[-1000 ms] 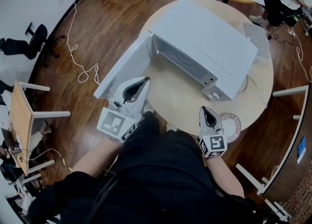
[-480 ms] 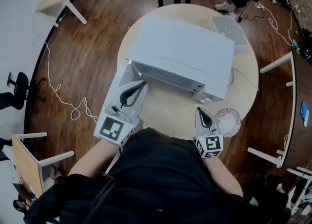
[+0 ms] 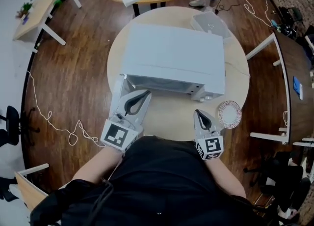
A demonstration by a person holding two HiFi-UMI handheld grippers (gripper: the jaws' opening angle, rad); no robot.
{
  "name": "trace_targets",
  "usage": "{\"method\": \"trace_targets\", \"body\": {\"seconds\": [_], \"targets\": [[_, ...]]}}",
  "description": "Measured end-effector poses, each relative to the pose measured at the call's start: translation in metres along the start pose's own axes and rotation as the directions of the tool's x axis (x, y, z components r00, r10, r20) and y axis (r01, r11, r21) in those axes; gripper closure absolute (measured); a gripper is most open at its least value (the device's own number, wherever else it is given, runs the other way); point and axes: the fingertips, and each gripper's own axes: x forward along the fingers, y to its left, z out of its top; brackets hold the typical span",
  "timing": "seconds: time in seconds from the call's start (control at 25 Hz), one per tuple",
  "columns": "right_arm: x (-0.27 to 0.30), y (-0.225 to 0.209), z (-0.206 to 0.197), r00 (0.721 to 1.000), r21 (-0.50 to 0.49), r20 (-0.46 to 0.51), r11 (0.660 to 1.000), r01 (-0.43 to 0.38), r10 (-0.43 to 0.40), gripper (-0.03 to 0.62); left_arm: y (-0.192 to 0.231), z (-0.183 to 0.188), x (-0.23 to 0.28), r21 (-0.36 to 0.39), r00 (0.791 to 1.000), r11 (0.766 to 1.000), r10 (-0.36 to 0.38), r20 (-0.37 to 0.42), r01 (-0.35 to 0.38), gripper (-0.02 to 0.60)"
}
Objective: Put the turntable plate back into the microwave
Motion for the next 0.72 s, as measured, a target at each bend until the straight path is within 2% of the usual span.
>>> {"method": "trace_targets", "body": {"seconds": [0.16,0.36,0.44,0.72], "targets": [[-0.012,0.002,-0.001,0.996,0.005,-0.027,0.996,0.088,-0.087,0.594,-0.008,-0.002,0.002,0.032,0.996,0.995,-0.091,0.022,0.090,0.577],[-0.029,0.002,0.005,0.984,0.001,-0.028,0.984,0.179,-0.179,0.594,-0.019,-0.006,0.003,-0.036,0.983,0.982,-0.184,0.021,0.185,0.575],[-0.036,-0.005,0.004,0.976,0.019,-0.030,0.976,0.217,-0.216,0.594,-0.023,-0.009,0.007,-0.038,0.976,0.976,-0.215,0.020,0.215,0.577],[-0.059,-0.045,-0.019,0.947,0.196,-0.050,0.927,0.321,-0.317,0.594,-0.030,-0.022,0.023,-0.045,0.969,0.969,-0.245,-0.021,0.244,0.577]]}}
